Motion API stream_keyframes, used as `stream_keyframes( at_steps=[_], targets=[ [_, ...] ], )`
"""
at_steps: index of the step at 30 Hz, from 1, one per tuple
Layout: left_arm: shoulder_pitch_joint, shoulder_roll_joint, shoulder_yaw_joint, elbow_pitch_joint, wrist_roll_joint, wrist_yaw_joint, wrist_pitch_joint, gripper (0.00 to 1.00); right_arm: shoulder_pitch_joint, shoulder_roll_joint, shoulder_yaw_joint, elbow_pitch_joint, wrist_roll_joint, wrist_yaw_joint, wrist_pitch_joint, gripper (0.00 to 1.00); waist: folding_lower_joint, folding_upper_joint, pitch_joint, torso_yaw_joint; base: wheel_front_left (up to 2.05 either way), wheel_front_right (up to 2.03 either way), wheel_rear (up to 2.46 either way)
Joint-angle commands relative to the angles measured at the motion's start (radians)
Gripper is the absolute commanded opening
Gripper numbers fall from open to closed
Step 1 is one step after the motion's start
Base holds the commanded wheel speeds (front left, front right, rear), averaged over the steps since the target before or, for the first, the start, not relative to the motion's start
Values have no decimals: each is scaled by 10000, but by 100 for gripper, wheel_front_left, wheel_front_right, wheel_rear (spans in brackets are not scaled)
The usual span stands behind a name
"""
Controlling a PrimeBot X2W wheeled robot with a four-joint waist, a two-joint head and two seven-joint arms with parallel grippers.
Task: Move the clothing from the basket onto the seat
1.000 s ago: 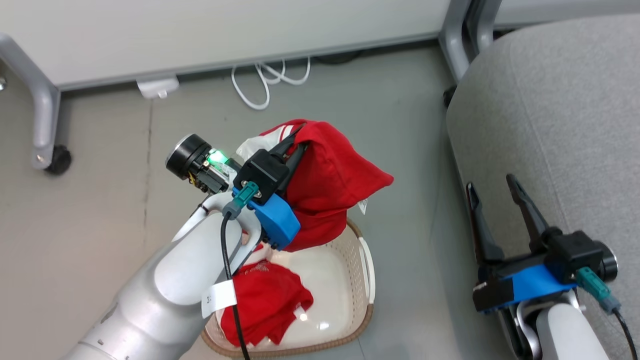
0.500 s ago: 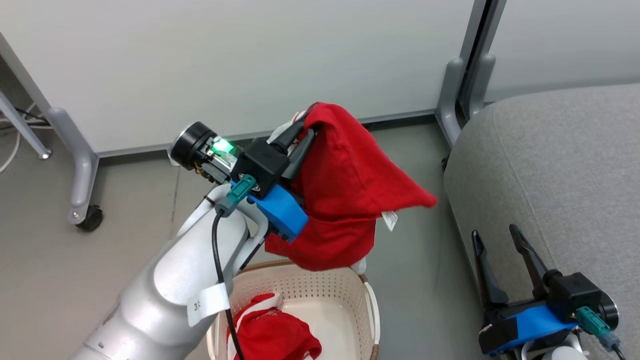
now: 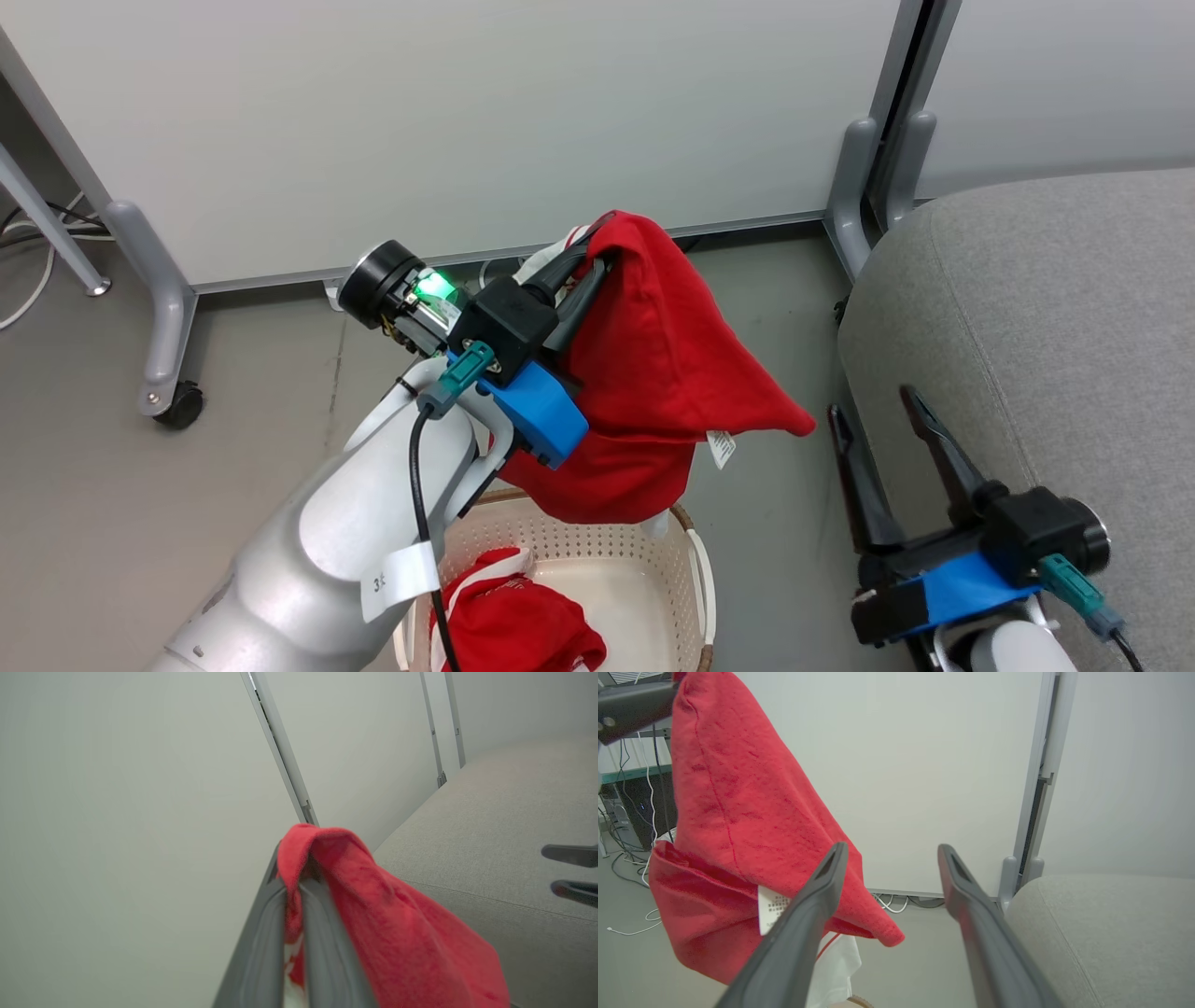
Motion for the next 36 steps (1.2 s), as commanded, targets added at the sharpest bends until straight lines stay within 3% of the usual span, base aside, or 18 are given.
stream_keyframes(
  at_steps=[1, 11, 17, 29, 36],
  targets=[
    [-110, 10, -1, -34, -8, 30, 1, 0, -238, -21, 220, -114, -24, 1, -37, 100, 1, -1, 43, 5, 0, 0, 0],
    [-443, -118, -157, 7, 46, 50, 16, 0, -1907, -26, 2501, -64, -154, 1, -37, 100, 1, -1, 460, 26, 0, 0, 0],
    [-658, -312, -271, 38, 85, 11, -11, 0, -3096, -26, 3127, 664, -377, 1, -35, 100, 1, -1, 755, 182, 0, 0, 0],
    [-1044, -699, -513, 35, 136, -67, -41, 0, -4641, -26, 3023, 2911, -778, 1, -35, 100, 1, -1, 1060, 544, 0, 0, 0],
    [-1128, -804, -544, -43, 141, -82, -47, 0, -5077, -20, 2826, 3537, -449, 1, -35, 100, 1, -1, 1124, 594, 0, 0, 0]
  ],
)
